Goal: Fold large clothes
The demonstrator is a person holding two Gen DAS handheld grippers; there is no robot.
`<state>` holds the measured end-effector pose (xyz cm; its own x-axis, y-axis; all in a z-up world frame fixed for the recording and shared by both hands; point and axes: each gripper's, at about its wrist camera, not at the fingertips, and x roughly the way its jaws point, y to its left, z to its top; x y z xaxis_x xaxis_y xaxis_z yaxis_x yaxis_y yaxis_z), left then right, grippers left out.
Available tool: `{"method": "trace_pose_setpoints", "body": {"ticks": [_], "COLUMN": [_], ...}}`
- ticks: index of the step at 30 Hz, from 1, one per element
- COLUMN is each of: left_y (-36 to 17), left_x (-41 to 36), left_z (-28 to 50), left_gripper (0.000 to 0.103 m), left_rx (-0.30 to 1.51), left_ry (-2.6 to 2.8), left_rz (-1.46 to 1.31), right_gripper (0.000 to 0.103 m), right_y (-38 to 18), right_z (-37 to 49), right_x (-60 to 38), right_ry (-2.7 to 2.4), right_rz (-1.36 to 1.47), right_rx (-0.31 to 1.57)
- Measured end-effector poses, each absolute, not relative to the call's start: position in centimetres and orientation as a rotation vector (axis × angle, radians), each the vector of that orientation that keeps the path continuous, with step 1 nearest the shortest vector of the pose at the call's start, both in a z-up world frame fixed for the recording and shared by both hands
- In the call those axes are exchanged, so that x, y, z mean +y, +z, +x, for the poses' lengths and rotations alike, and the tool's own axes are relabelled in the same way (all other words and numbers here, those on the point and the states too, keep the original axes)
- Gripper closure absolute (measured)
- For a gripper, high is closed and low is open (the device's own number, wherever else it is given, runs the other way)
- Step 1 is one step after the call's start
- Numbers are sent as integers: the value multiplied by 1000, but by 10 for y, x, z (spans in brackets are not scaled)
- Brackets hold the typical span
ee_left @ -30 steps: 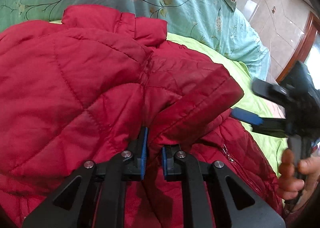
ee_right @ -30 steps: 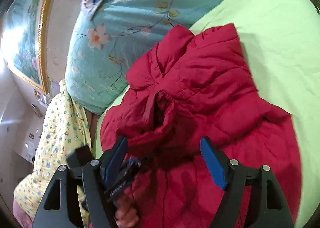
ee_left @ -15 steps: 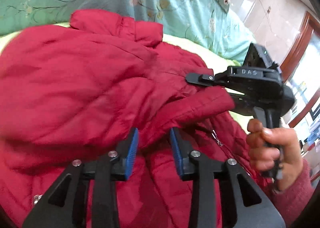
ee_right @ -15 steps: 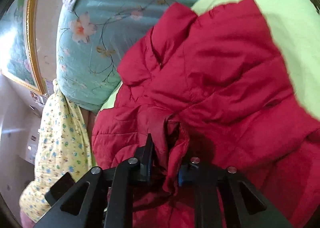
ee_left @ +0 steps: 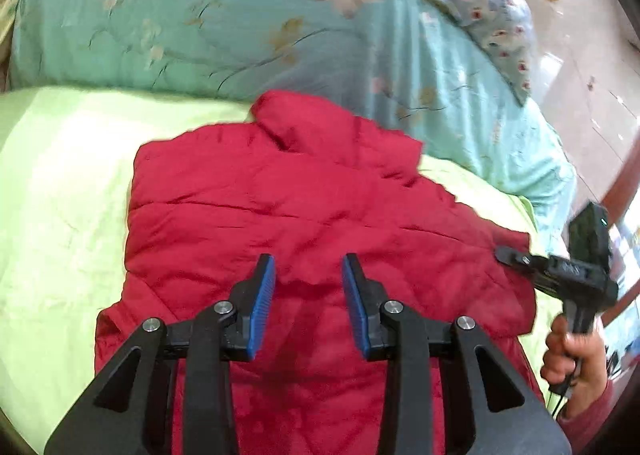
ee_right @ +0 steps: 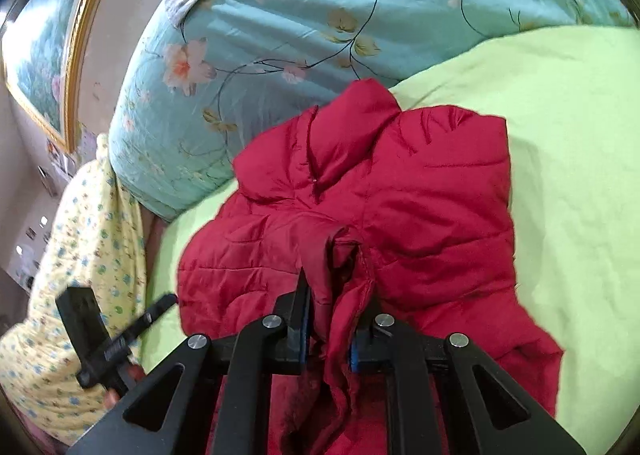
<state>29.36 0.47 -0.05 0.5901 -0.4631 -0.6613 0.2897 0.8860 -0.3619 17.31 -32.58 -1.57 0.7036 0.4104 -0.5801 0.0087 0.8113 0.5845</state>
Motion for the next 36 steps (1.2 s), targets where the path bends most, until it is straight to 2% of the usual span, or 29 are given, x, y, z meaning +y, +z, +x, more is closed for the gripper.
{"method": "trace_pose_setpoints", "body": {"ticks": [3, 4, 6, 10, 14, 17, 20, 29, 34, 36], "left_y": [-25, -32, -43, -50, -52, -53, -54, -45, -21, -23], "left_x": [1, 0, -2, -8, -10, -12, -14, -11, 3, 7], "left_z": [309, 313, 316, 310, 307, 306, 307, 300, 287, 293], "left_gripper": [71, 71, 71, 71, 71, 71, 71, 71, 71, 71], "left_rx": [912, 931, 952, 940, 931, 926, 922, 915, 838, 860], "left_ry": [-446, -440, -439, -428, -408, -400, -394, -395, -418, -386], "left_rz": [-232, -231, -229, -204, -188, -171, -161, -136, -153, -145], "right_gripper": [87, 80, 75, 73, 72, 64, 63, 66, 66, 66], "right_y": [-24, -27, -32, -22, 3, 18, 20, -49, -76, -78], "right_z": [177, 177, 176, 160, 140, 123, 120, 176, 183, 183], "right_x": [-325, -326, -330, -337, -317, -309, -303, -269, -284, -283], "right_ry": [217, 211, 178, 116, 7, -78, -80, 64, 55, 56], "right_rz": [560, 559, 558, 540, 400, 357, 345, 278, 301, 301], "right_rx": [782, 786, 796, 753, 667, 571, 552, 806, 829, 823]}}
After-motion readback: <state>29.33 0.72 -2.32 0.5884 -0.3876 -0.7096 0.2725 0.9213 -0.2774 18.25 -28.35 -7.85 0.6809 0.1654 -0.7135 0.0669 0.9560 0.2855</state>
